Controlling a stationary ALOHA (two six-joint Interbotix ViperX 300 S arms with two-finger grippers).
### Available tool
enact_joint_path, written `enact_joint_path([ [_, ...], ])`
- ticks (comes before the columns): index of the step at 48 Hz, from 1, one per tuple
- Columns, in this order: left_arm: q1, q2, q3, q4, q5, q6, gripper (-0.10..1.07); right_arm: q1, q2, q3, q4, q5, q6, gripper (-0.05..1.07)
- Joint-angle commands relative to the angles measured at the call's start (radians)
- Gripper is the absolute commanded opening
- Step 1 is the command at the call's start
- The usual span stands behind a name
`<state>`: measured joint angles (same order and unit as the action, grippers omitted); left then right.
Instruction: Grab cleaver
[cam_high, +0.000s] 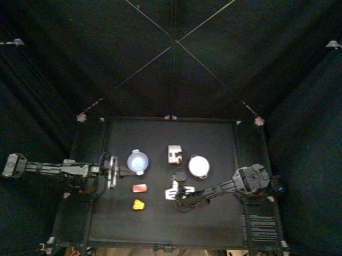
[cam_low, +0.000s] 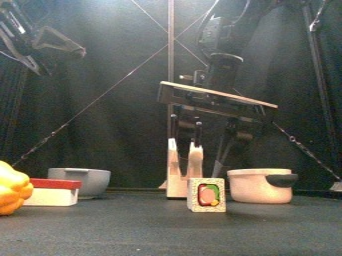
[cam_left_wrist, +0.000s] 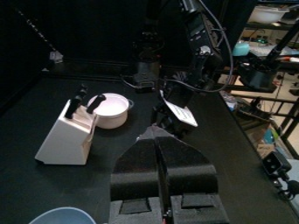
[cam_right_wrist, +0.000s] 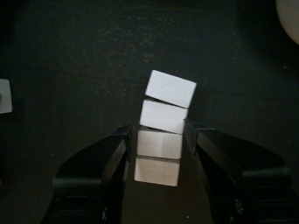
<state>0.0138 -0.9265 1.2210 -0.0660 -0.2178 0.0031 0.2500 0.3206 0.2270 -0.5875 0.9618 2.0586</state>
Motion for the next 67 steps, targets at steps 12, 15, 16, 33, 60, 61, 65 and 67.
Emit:
enact_joint_path([
  [12,0.002,0.005,-0.014,0.003,-0.006,0.000,-0.03,0.002,-0.063,-0.029,-0.034,0.057,-0.014,0.83],
  [15,0.002,0.005,-0.014,0.003,-0.005,0.000,-0.03,0.002,-0.084,-0.032,-0.046,0.077,-0.023,0.83],
  [16,0.002,0.005,-0.014,0.003,-0.005,0.000,-0.03,0.003,-0.092,-0.034,-0.052,0.084,-0.026,0.83],
  [33,0.009,0.005,-0.015,0.002,-0.005,0.000,-0.02,-0.012,-0.181,-0.124,-0.183,0.132,-0.150,0.83],
  [60,0.015,0.003,-0.009,0.002,-0.005,0.000,-0.03,-0.184,-0.101,-0.313,-0.249,0.242,-0.321,0.83],
  [61,0.015,0.005,-0.009,0.002,-0.005,0.000,-0.02,-0.187,-0.098,-0.314,-0.247,0.242,-0.324,0.83],
  [65,0.018,0.005,-0.009,0.002,-0.005,0.000,-0.03,-0.201,-0.084,-0.321,-0.247,0.244,-0.336,0.83],
  [67,0.018,0.005,-0.009,0.002,-0.005,0.000,-0.03,-0.207,-0.081,-0.322,-0.244,0.247,-0.339,0.83],
])
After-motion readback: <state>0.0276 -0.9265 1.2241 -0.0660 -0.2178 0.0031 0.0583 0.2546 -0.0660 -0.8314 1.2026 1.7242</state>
